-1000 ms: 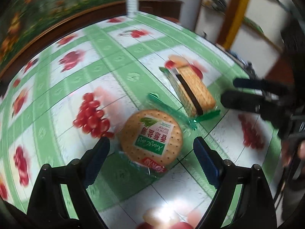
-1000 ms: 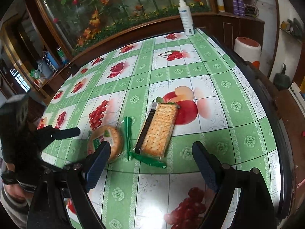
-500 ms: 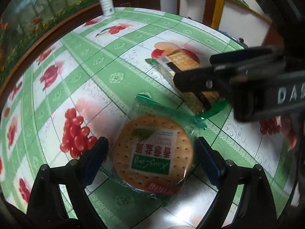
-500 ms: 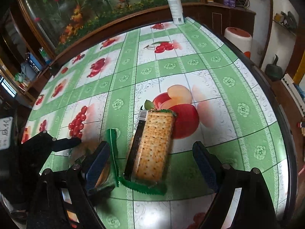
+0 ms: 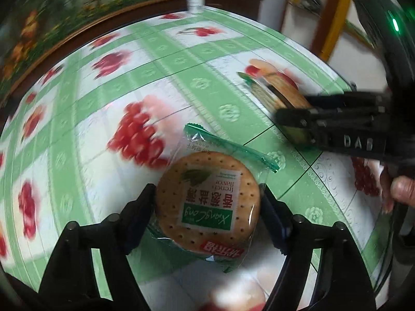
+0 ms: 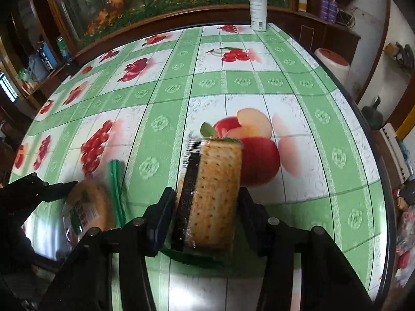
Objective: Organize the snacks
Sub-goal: 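Carry both packs over the box and lower them inside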
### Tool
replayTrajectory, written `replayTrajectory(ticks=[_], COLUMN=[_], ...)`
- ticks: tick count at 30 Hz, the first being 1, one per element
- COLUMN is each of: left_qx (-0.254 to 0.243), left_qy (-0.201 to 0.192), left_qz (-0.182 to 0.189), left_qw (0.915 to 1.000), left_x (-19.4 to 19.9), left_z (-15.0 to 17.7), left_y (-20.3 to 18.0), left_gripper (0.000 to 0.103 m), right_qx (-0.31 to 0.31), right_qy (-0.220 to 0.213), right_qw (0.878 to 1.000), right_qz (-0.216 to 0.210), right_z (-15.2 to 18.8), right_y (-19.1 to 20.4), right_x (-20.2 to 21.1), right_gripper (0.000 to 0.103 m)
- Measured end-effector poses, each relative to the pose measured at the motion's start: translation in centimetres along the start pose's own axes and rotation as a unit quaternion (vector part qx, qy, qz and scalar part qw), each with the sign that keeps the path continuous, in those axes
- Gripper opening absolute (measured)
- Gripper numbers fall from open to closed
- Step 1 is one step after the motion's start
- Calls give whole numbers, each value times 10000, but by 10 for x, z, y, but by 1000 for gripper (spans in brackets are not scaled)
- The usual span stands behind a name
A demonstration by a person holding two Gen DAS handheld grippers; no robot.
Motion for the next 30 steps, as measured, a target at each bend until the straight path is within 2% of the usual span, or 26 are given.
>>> replayTrajectory(ticks=[11,18,20,21,22,23,26,27,28,30], left_qx=[807,1043,1044,1051,1066,1091,1081,1081,1092,1146], left_qy=[-271,-228,-238,-247,-252,-256,-289,-307,-336,-394], left_qz=[-465,-512,-535,-518,-505,-497,-542,-556,-576,-631], left_qw=[9953,9930,9928,9928,9927,9925,9922,9921,9918,9906], left_x=[58,74,75,76,76,77,81,83,87,94], left_z=[42,66,69,70,70,71,72,73,74,75], left_y=[25,41,42,42,41,42,42,42,44,48], left_gripper=[78,78,78,78,78,78,78,78,78,78], right_qx=[324,632,722,776,832,872,1148,1237,1196,1237], right_qy=[-58,113,284,269,263,301,394,393,439,496], right_qw=[9981,9969,9963,9962,9959,9955,9925,9914,9914,9903], right_qz=[-519,-458,-368,-290,-228,-225,-170,-148,-313,-403], right_z=[21,31,32,32,30,29,30,30,30,31], right_y=[44,67,70,73,76,79,88,90,92,95], right_x=[30,26,19,17,14,10,1,1,3,9], right_gripper=[47,47,51,62,68,68,64,54,47,47])
Point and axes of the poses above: each gripper's, at about its wrist camera, not at the fingertips, and x roughly against the way its jaws point, y to its left, z to its underside, the point moved 4 cm from there along -x, roughly the way its jaws point, and after that the axes turned 8 degrees about -y, right-handed, at the moved point
